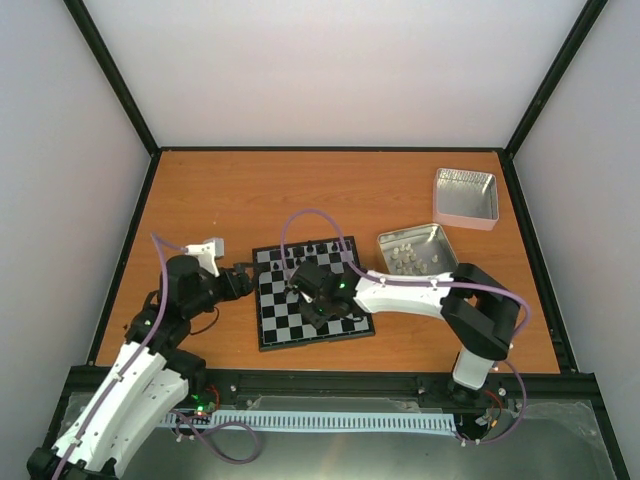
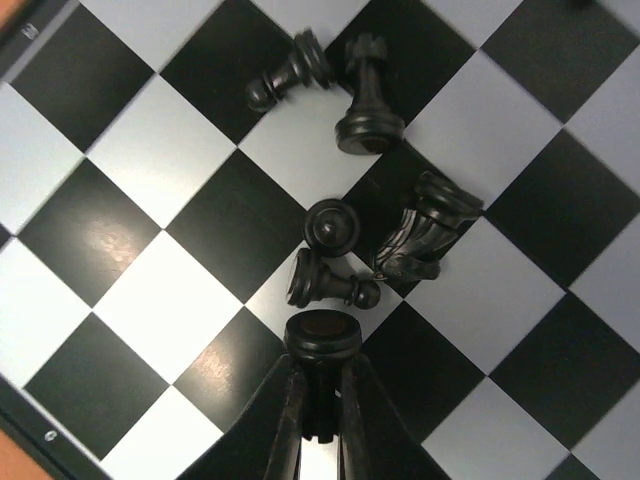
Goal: Set up the chess pieces on the board
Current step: Pick up the chess piece from the chessboard, then place the chess piece on the chessboard, then pick up the chess piece from the chessboard.
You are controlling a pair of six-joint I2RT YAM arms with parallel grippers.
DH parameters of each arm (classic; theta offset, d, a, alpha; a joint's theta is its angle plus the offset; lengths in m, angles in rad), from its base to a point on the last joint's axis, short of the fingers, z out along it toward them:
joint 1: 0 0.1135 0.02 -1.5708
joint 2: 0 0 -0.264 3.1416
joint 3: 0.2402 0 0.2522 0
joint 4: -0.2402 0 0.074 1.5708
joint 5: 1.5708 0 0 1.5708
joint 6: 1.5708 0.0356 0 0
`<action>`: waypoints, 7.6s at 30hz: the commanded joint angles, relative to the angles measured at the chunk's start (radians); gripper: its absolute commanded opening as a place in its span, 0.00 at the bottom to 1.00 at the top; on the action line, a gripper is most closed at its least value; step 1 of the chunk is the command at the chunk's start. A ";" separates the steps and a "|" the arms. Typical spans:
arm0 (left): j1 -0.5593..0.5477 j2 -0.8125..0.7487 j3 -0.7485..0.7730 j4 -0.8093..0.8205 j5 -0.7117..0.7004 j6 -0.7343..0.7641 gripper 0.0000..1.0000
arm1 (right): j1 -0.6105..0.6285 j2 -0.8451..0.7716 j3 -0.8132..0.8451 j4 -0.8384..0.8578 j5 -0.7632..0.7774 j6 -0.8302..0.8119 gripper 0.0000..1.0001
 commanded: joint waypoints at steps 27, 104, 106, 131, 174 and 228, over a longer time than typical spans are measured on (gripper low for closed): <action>-0.003 0.293 -0.107 0.421 0.666 -0.371 0.50 | -0.004 -0.319 -0.175 0.496 -0.130 -0.203 0.08; 0.024 0.251 -0.005 0.433 0.511 -0.535 0.68 | -0.132 -0.573 -0.390 0.697 0.010 0.670 0.06; 0.026 0.256 0.028 0.363 0.458 -0.451 0.70 | -0.174 -0.603 -0.349 0.463 0.077 0.649 0.06; 0.026 0.202 0.239 0.024 0.021 0.163 0.74 | -0.415 0.102 0.373 -0.385 0.061 0.194 0.03; 0.026 0.127 0.160 0.003 -0.033 0.201 0.75 | -0.443 0.383 0.687 -0.487 0.112 0.150 0.27; 0.026 0.000 0.189 -0.126 -0.429 0.110 0.74 | 0.024 0.284 0.462 -0.363 0.063 0.354 0.23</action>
